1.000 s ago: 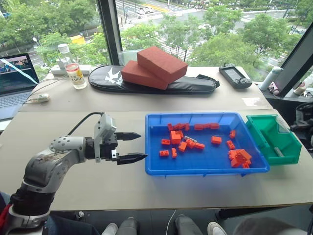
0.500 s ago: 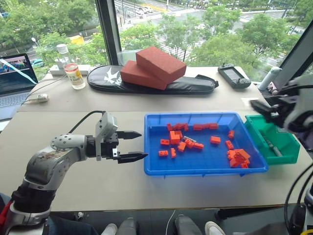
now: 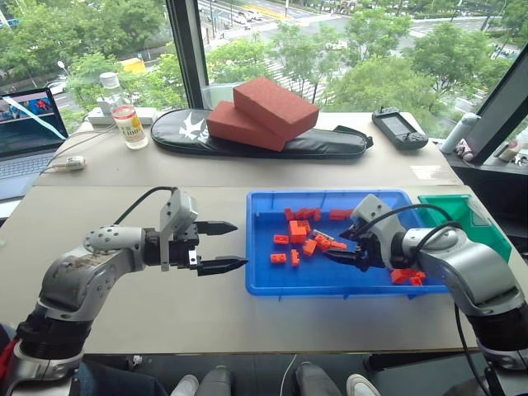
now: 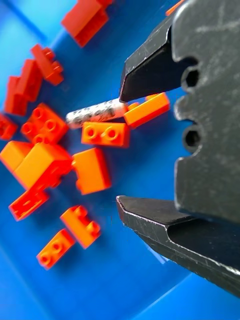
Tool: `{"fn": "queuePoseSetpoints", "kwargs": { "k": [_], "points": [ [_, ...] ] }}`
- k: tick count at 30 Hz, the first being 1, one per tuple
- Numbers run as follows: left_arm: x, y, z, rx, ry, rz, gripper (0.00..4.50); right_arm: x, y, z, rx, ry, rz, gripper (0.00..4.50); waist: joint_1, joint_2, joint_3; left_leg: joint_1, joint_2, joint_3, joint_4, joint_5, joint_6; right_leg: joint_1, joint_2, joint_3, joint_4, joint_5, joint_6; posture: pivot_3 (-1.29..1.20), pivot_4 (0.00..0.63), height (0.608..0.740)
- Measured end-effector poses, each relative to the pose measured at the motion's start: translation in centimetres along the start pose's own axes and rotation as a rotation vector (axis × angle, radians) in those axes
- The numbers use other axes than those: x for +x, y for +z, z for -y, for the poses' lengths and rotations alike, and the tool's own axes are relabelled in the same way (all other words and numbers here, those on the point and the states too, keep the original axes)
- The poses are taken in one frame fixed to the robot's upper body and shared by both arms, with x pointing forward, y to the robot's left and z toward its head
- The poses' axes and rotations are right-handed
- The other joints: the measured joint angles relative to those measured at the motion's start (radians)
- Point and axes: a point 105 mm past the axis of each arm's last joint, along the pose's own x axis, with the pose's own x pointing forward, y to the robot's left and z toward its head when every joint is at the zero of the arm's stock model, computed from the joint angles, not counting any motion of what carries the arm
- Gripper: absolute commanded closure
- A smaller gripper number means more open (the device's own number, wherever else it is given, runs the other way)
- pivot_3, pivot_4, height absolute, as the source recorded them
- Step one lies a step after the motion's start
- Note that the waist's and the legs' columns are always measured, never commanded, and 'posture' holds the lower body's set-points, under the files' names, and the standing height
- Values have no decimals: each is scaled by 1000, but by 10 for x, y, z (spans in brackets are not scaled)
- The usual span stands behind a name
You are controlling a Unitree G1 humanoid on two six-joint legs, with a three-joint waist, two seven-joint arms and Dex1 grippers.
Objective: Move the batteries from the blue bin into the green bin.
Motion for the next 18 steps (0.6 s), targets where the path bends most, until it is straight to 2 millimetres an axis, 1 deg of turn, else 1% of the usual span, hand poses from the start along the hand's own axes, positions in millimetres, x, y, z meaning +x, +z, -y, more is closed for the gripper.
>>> {"fn": "queuePoseSetpoints", "kwargs": {
  "k": [3, 10, 12, 13, 18],
  "points": [
    [0, 1, 1, -5, -5, 5, 0, 6, -8, 2, 1, -6, -28, 990, 0, 0, 0, 0, 0, 0, 0, 0, 0, 0, 0, 0, 0, 0, 0, 0, 150, 740],
    [-2, 2, 1, -12, 3, 7, 0, 20, -13, -5, 8, 24, -38, 990, 1, 0, 0, 0, 0, 0, 0, 0, 0, 0, -1, 0, 0, 0, 0, 0, 150, 740],
    [-1, 2, 1, -14, 1, 7, 0, 21, -15, -4, 13, 22, -46, 1505, 1, 0, 0, 0, 0, 0, 0, 0, 0, 0, -1, 0, 0, 0, 0, 0, 150, 740],
    [-1, 2, 1, -14, 1, 7, 0, 21, -15, -4, 11, 20, -47, 1628, 1, 0, 0, 0, 0, 0, 0, 0, 0, 0, 0, 0, 0, 0, 0, 0, 150, 740],
    [-1, 2, 0, -12, 2, 8, 0, 18, -19, -1, 5, 7, -65, 3344, 2, 0, 0, 0, 0, 0, 0, 0, 0, 0, 0, 0, 0, 0, 0, 0, 150, 740]
  ]
}}
